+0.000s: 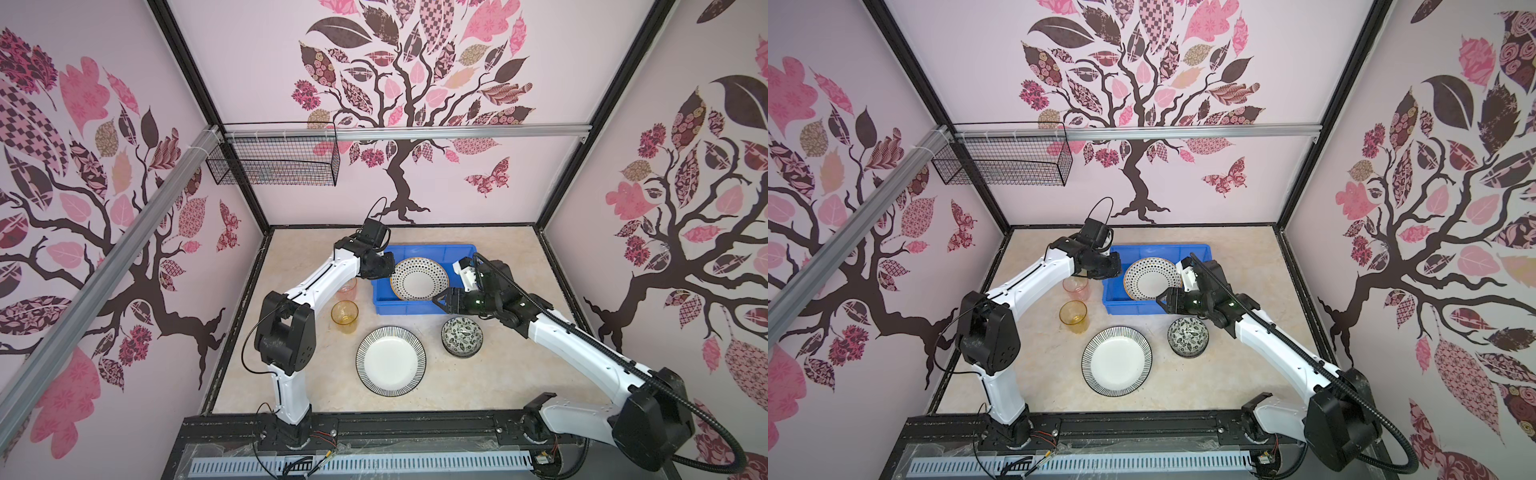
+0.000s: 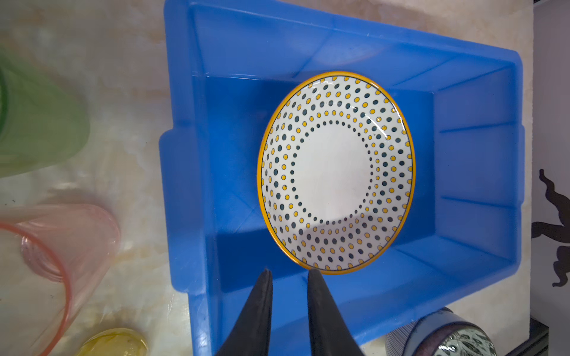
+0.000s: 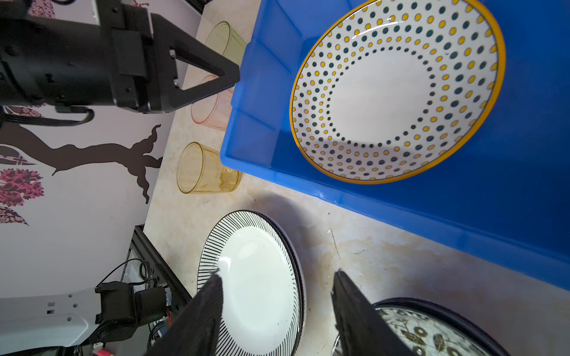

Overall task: Place the mixed dishes into the plastic bin
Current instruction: 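Lower the dotted plate flat into the bin and open the left gripper, then move the left gripper toward the striped plate while the right gripper follows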

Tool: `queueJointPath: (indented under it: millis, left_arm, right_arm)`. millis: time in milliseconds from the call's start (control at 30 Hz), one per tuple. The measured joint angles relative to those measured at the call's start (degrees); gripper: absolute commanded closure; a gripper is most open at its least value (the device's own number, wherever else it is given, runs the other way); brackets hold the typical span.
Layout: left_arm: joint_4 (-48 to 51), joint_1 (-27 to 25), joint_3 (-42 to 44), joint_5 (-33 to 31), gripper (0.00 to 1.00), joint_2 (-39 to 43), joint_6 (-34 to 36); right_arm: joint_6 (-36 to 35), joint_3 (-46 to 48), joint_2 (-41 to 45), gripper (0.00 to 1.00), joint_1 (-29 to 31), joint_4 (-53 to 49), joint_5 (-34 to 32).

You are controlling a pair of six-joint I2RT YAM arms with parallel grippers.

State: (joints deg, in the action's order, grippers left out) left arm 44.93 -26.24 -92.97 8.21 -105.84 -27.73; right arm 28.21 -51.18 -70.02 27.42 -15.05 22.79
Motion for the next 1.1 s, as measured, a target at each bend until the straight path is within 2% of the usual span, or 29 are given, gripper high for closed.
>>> queueJointPath:
  millis: [333, 733, 1100]
  left_arm:
    - [0.2, 0.0, 6.4, 0.0, 0.75, 10.8, 1.1]
    - [1.3, 0.0, 20.3, 0.4, 0.75, 21.6, 2.7]
    - [4.5, 0.0, 26.6, 0.5, 0.74, 27.4, 3.3]
  right_arm:
    - [0.2, 0.0, 0.0, 0.43, 2.4, -0.2, -0.5]
    - [0.7, 0.5, 0.0, 0.46, 5.9, 0.1, -0.7]
    - [1.4, 1.3, -1.8, 0.49, 10.6, 0.8, -1.9]
